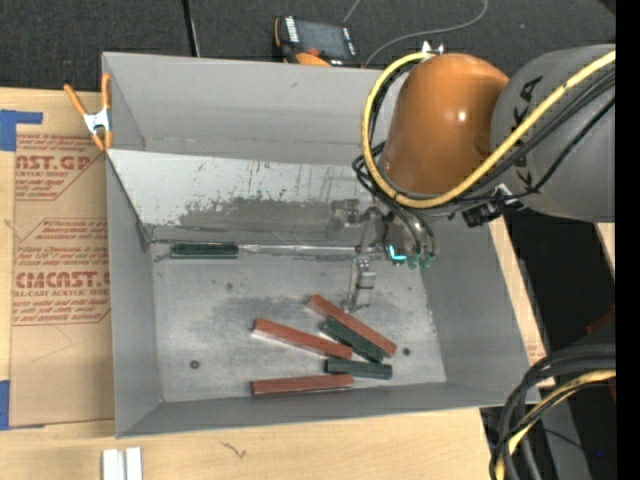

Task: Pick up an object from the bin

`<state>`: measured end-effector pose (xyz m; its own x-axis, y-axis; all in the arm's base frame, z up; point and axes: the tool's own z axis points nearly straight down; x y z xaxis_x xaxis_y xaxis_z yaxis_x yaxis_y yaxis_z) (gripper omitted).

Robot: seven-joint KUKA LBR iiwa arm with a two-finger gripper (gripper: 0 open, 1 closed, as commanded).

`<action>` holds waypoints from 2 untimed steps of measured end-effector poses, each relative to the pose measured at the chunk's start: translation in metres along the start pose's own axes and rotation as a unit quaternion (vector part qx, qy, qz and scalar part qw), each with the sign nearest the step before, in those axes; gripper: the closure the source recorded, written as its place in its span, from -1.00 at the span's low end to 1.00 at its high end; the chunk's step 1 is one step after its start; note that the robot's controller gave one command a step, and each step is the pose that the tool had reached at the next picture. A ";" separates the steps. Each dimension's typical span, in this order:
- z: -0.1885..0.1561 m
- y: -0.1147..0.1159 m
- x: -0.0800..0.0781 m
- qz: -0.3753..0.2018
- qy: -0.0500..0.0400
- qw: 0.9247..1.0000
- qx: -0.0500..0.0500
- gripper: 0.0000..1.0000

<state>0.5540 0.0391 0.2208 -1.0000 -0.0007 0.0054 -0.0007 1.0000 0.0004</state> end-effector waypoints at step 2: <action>0.154 0.053 0.012 -0.147 0.000 0.989 -0.001 -1.00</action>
Offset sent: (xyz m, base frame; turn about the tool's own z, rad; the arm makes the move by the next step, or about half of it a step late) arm -0.0258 0.0148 0.0300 -0.2384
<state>0.5414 0.0917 0.0669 -0.9563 -0.2923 0.0054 -0.2923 0.9563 0.0032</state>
